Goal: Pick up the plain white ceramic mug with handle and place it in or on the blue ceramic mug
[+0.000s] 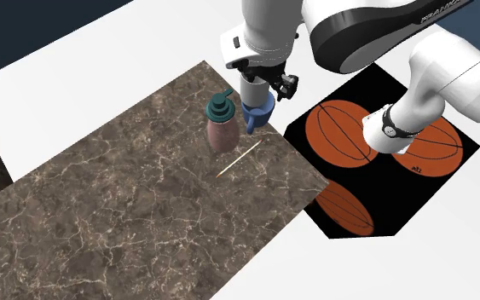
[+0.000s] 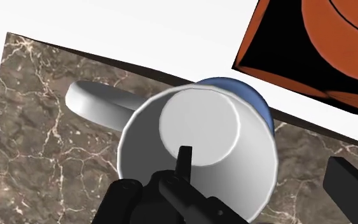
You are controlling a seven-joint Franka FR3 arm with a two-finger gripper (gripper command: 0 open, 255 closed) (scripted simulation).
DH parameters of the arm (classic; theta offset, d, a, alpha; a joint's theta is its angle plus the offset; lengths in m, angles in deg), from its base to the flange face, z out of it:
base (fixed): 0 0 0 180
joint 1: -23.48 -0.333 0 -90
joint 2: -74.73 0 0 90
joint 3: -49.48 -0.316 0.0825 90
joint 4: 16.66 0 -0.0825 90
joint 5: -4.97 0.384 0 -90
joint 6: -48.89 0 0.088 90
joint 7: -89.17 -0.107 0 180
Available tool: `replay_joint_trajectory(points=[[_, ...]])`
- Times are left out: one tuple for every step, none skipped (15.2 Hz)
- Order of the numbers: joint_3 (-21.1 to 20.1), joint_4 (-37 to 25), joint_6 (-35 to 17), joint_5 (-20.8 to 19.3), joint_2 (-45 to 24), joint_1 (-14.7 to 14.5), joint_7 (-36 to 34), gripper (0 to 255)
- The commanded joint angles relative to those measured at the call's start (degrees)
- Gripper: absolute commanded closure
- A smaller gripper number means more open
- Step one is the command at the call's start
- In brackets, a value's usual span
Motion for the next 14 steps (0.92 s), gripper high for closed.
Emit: replay_joint_trajectory(points=[[0.0, 0.02, 0.0, 0.0, 0.0, 0.0, 0.0, 0], [0.0, -0.08, -0.03, 0.05, -0.13, -0.03, -0.01, 0], [-0.3, -1.68, 1.93, 0.18, 0.21, -0.18, 0.0, 0], [-0.59, -3.35, 3.87, 0.33, 0.46, -0.34, 0.02, 0], [-0.86, -5.1, 5.8, 0.49, 0.63, -0.5, 0.06, 0], [-1.07, -6.52, 7.31, 0.62, 0.7, -0.63, 0.11, 0], [-1.07, -6.52, 7.31, 0.63, 0.7, -0.62, 0.11, 0], [-1.07, -6.52, 7.31, 0.62, 0.71, -0.62, 0.11, 0], [-1.07, -6.52, 7.31, 0.62, 0.7, -0.62, 0.11, 0], [-1.07, -6.52, 7.31, 0.63, 0.7, -0.62, 0.11, 0], [-1.07, -6.52, 7.31, 0.63, 0.7, -0.62, 0.11, 0], [-1.07, -6.52, 7.31, 0.63, 0.7, -0.62, 0.11, 0], [-1.07, -6.52, 7.31, 0.63, 0.7, -0.62, 0.11, 0], [-1.07, -6.52, 7.31, 0.63, 0.7, -0.62, 0.11, 0]])
